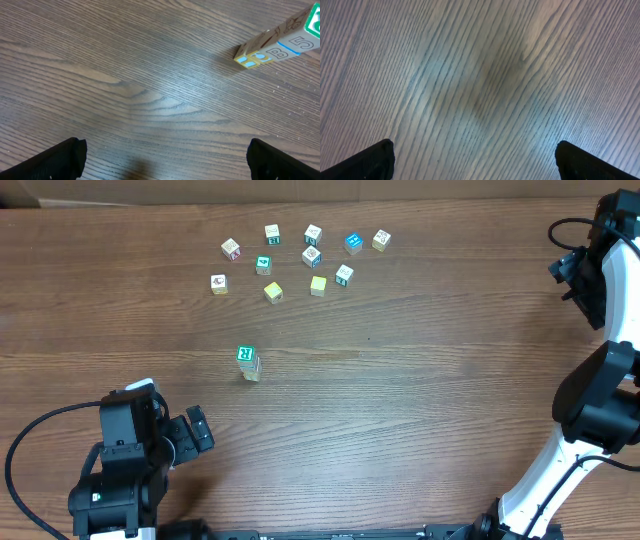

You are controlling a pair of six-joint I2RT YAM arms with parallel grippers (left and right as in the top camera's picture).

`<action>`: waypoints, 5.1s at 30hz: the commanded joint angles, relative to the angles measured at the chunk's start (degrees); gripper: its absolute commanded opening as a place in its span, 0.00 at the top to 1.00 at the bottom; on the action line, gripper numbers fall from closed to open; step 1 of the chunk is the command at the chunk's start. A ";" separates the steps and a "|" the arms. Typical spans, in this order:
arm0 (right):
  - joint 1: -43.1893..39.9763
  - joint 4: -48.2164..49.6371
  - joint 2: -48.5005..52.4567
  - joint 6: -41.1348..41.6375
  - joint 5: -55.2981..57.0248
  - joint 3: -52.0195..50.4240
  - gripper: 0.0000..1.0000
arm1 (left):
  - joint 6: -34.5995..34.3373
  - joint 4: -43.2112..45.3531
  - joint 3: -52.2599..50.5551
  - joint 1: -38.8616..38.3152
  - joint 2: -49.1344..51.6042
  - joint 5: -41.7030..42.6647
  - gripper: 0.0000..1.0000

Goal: Form a tower

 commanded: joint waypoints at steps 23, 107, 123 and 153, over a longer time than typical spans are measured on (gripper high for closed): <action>0.09 0.04 -2.82 -0.07 0.57 1.42 0.00 | -0.52 39.41 -1.79 -0.13 -1.75 -0.28 0.00; 0.09 0.04 -2.82 -0.04 0.59 1.44 0.00 | -0.52 57.70 -44.63 -2.16 -42.66 0.11 0.01; 0.09 0.04 -2.82 -0.04 0.59 1.44 0.00 | -0.52 57.66 -44.63 -0.02 -42.64 0.11 0.01; 0.09 0.04 -2.82 -0.04 0.57 1.42 0.00 | -0.52 57.64 -44.63 -0.02 -42.60 0.11 0.00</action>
